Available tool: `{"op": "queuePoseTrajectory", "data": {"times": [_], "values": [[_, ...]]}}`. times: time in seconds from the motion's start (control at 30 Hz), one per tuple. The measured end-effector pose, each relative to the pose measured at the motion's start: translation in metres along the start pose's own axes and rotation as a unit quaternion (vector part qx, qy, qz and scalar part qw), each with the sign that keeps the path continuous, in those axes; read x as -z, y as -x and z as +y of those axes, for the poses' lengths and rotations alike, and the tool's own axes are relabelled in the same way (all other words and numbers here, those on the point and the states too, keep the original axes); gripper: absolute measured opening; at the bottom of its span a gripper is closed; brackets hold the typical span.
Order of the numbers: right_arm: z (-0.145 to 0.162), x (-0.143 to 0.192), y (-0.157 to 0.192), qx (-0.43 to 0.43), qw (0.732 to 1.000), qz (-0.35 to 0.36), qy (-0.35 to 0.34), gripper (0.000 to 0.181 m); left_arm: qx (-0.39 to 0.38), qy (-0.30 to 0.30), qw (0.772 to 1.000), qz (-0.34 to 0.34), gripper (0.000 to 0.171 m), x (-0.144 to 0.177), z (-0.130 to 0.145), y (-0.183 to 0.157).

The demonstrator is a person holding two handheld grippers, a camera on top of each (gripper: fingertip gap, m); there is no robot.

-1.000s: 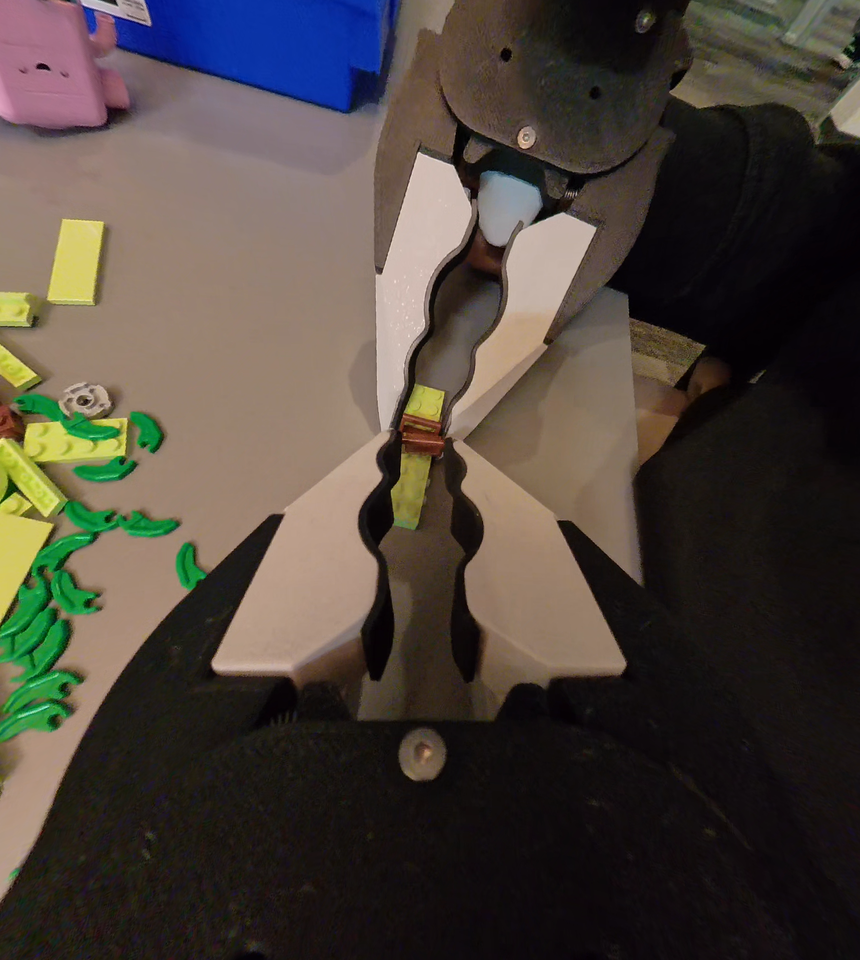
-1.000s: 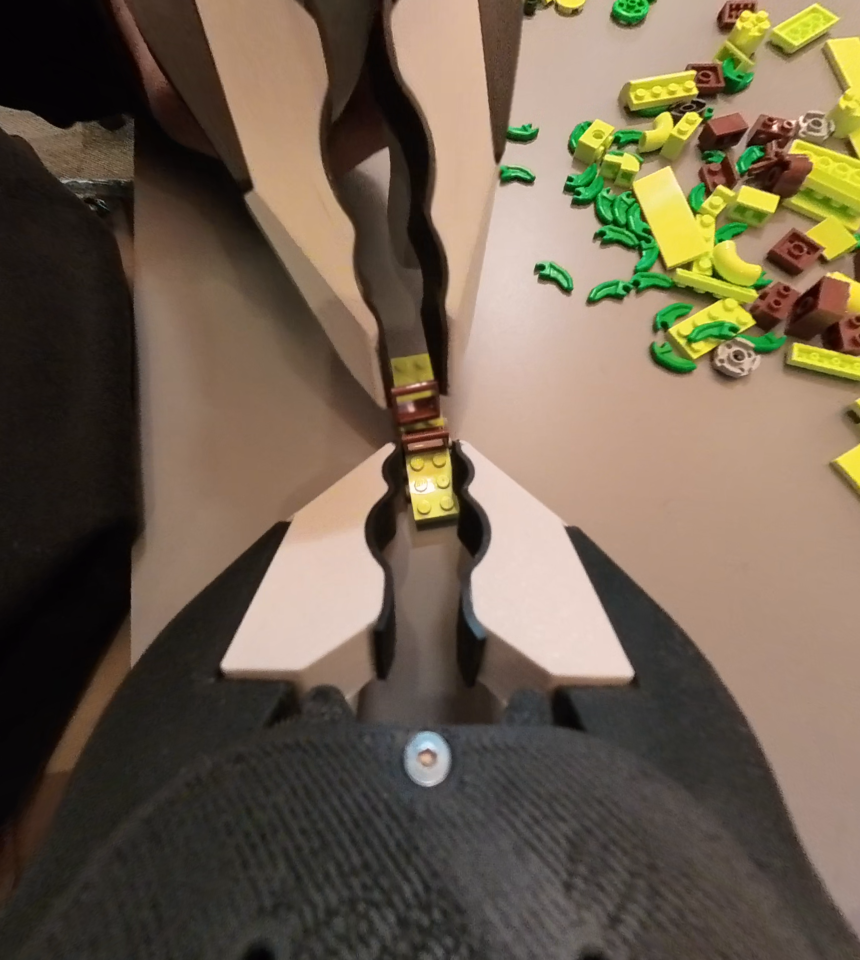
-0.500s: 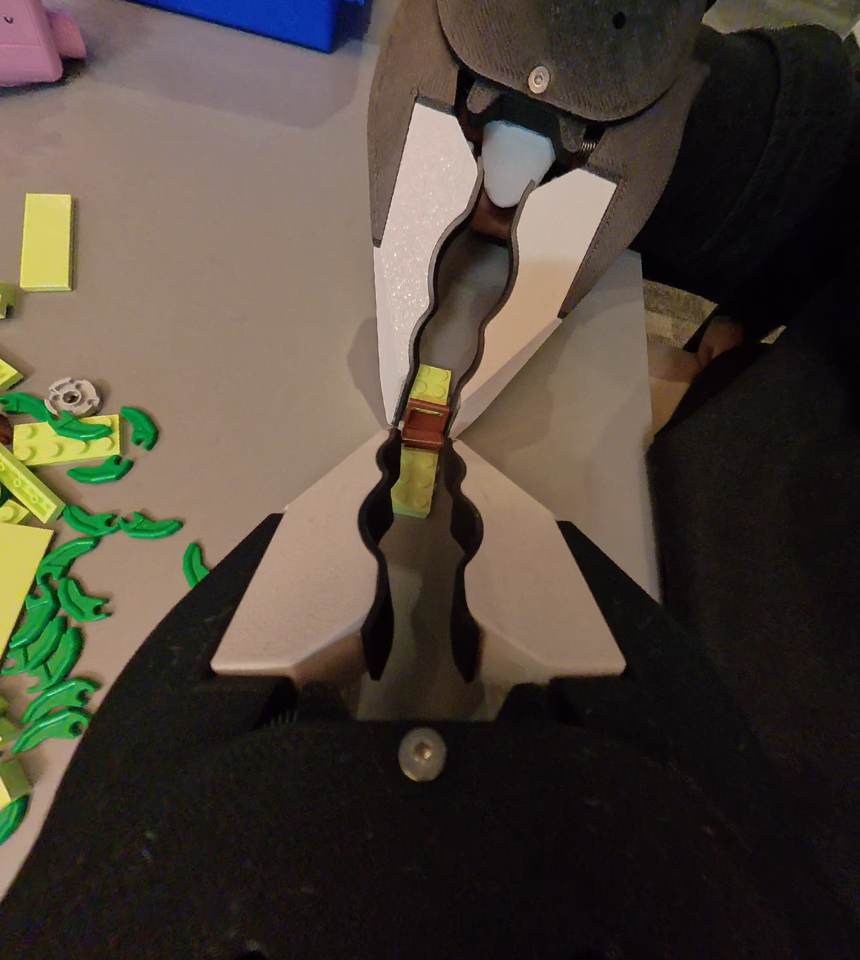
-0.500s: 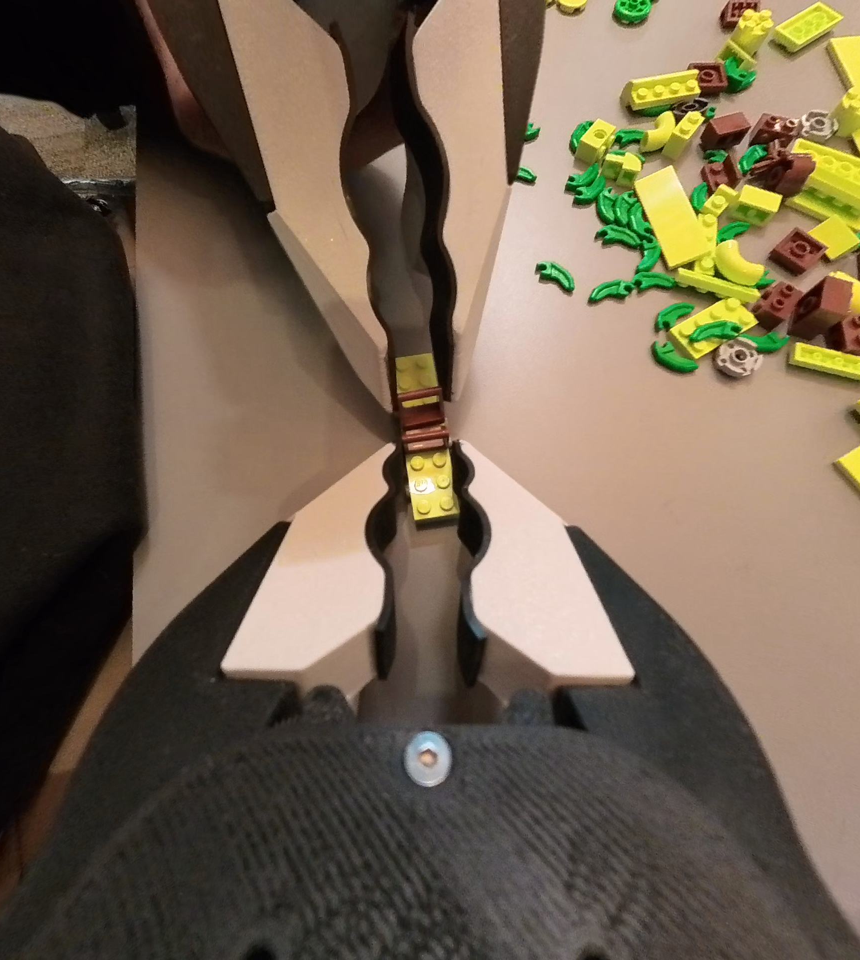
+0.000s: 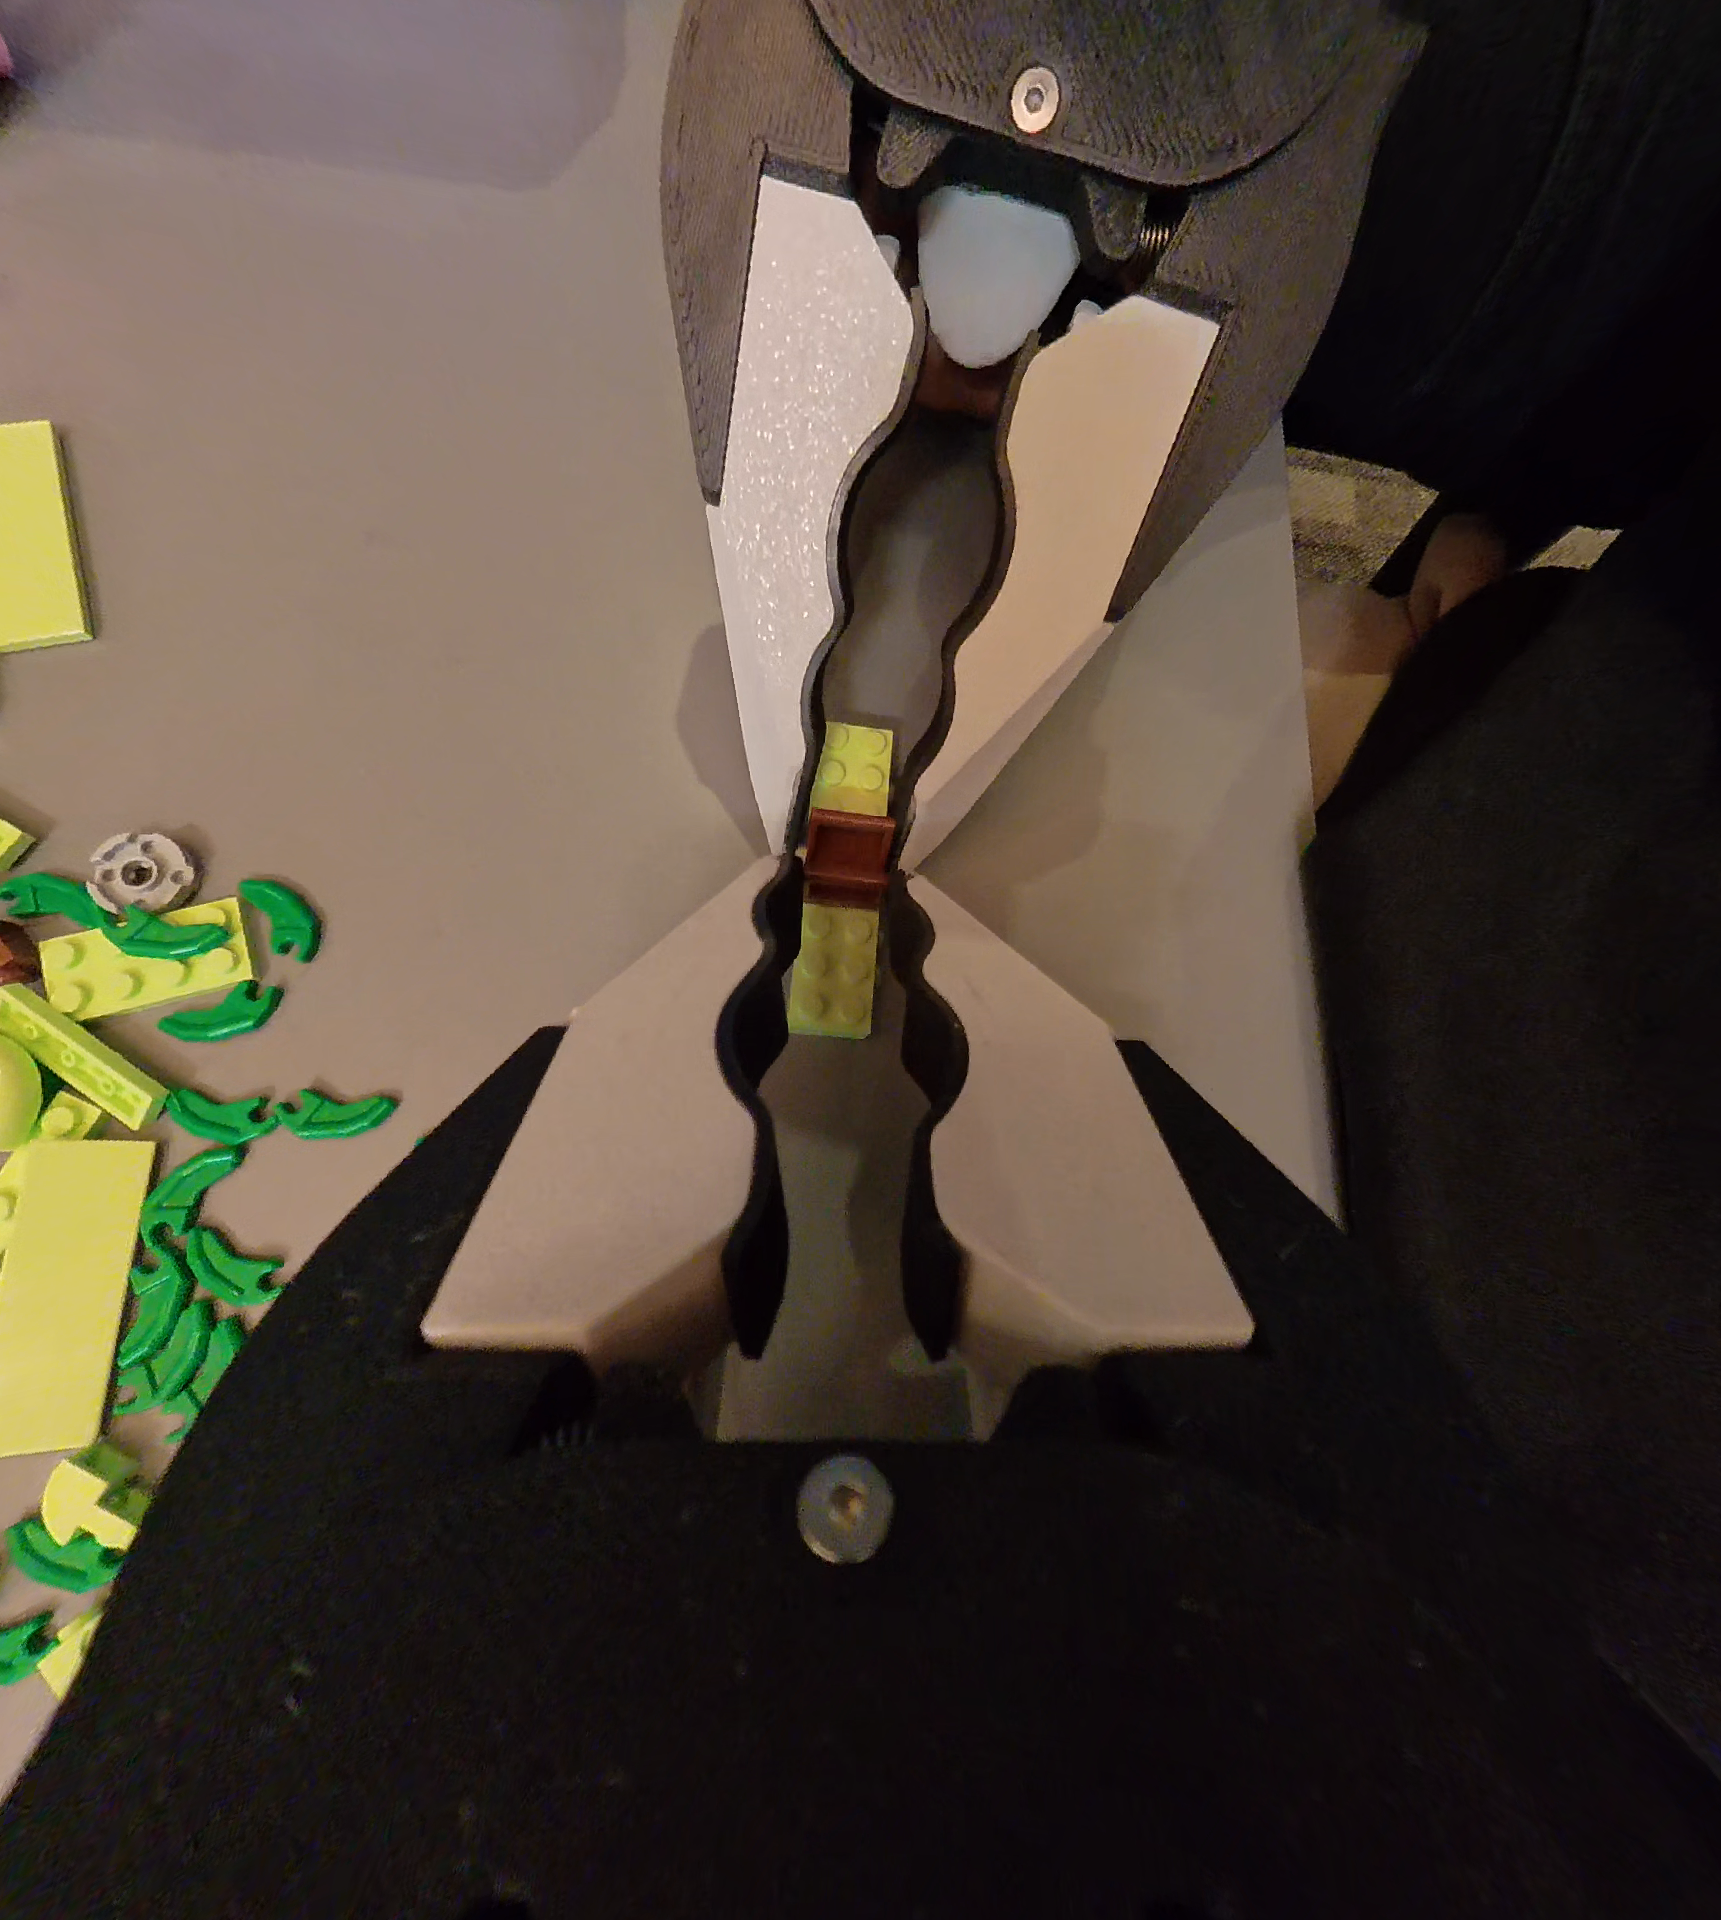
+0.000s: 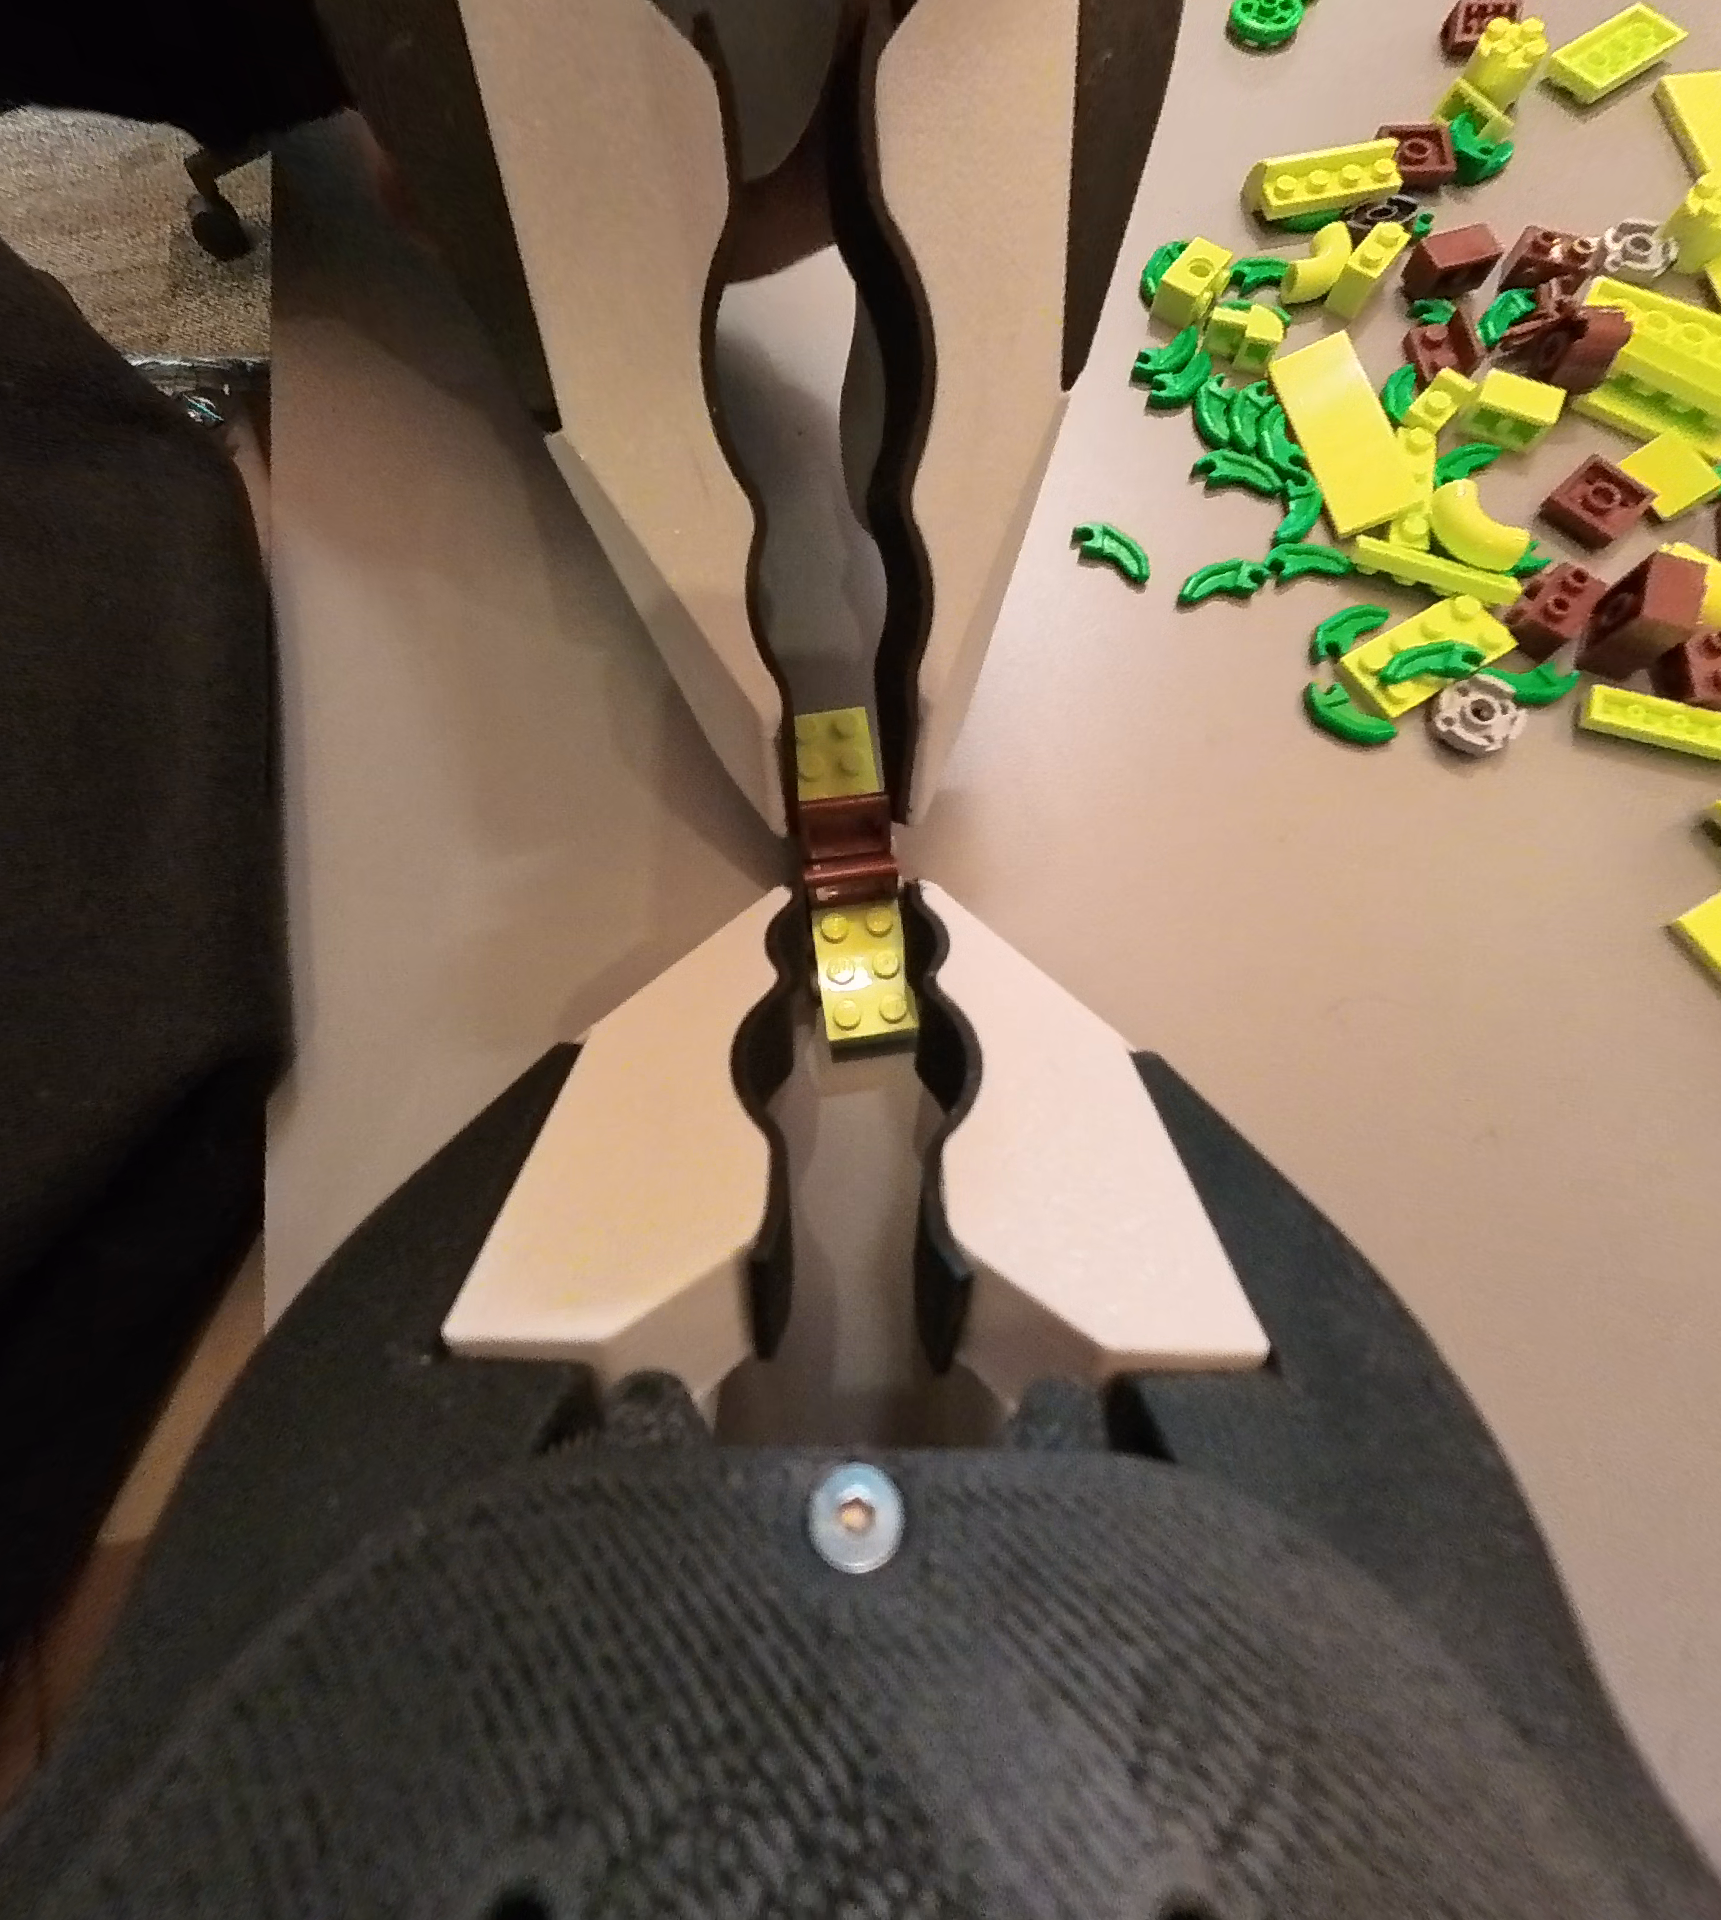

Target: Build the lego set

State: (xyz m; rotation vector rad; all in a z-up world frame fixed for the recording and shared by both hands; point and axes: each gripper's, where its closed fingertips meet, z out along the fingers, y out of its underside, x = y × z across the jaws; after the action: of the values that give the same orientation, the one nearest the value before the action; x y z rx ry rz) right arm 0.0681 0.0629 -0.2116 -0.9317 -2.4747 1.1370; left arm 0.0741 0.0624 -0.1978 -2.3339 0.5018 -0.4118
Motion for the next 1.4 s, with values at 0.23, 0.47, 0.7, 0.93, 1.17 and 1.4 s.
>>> {"op": "queuePoseTrajectory", "data": {"times": [0.23,0.47,0.7,0.93,1.17,1.4], "values": [[0.0,0.0,0.0,0.0,1.0,-0.001,0.0,0.016,0.01,-0.015,1.0,0.01,0.015,0.0,0.001,-0.001],[0.0,0.0,0.0,0.0,1.0,-0.001,0.0,0.016,0.018,-0.012,1.0,0.008,0.017,-0.001,0.004,-0.001],[0.0,0.0,0.0,0.0,1.0,-0.001,0.0,0.016,0.009,-0.004,1.0,-0.005,0.019,-0.005,0.011,0.0],[0.0,0.0,0.001,0.001,1.0,-0.001,0.0,0.016,0.003,0.011,0.999,-0.03,0.019,-0.007,0.012,0.001],[0.0,0.0,0.0,0.003,1.0,0.004,0.0,0.016,0.0,0.02,0.999,-0.035,0.021,-0.01,0.014,0.002],[0.0,0.0,0.0,0.001,1.0,0.003,0.0,0.016,-0.016,-0.026,0.998,-0.063,0.028,-0.002,0.005,0.004]]}}
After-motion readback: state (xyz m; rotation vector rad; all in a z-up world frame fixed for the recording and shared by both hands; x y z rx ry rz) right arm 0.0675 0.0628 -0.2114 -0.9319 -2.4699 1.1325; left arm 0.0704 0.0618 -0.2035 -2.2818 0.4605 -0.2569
